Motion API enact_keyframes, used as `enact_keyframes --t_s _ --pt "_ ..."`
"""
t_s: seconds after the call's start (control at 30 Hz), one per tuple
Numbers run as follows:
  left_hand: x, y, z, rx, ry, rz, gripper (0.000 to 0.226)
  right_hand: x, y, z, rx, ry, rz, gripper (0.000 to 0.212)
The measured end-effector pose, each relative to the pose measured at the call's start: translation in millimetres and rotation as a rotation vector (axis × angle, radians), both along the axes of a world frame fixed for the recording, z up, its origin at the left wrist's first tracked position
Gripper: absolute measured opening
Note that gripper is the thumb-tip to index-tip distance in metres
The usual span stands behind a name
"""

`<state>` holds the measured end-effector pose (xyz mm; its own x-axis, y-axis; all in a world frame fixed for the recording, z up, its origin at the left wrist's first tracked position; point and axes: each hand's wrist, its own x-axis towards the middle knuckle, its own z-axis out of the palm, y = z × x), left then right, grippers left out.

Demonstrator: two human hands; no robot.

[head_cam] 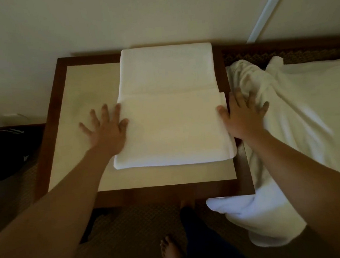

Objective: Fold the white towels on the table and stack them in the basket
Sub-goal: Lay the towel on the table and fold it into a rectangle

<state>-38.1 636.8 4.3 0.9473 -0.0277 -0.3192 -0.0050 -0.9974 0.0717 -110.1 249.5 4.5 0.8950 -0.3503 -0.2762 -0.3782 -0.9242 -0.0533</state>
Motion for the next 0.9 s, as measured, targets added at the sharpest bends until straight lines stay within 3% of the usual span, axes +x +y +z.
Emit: enact_keyframes --t_s 0.1,0.17,0.2,0.33,0.47,0.63,0.73,0.8,0.9 --pt "-34 6 13 -0.287 -0.266 -0.006 0.046 -38 3 6 0.085 -0.208 0.124 0.062" --pt "-71 13 16 -0.442 -0.422 -0.242 0.041 -76 13 4 0.099 -0.289 0.355 0.064" --pt "-90 18 15 -0.459 -0.405 -0.365 0.042 -94 16 -1 0.087 -0.276 0.463 0.068" --pt "-113 33 8 -0.205 -0.162 -0.498 0.074 -117 18 -10 0.056 -0.222 0.469 0.076" --pt "-100 28 7 -0.109 -0.245 -0.499 0.063 -103 28 0 0.024 -0.245 0.438 0.061" --pt "-92 22 38 -0.286 -0.155 -0.302 0.035 -104 34 30 0.284 -0.253 0.245 0.054" --pt "-107 29 62 -0.617 -0.013 0.042 0.026 -125 39 55 0.576 -0.376 0.139 0.054" --pt "-125 37 76 -0.888 -0.045 0.245 0.028 -143 44 71 0.792 -0.465 0.051 0.037" --pt "-146 47 92 -1.188 -0.091 0.4 0.035 -160 53 89 0.952 -0.559 -0.034 0.013"
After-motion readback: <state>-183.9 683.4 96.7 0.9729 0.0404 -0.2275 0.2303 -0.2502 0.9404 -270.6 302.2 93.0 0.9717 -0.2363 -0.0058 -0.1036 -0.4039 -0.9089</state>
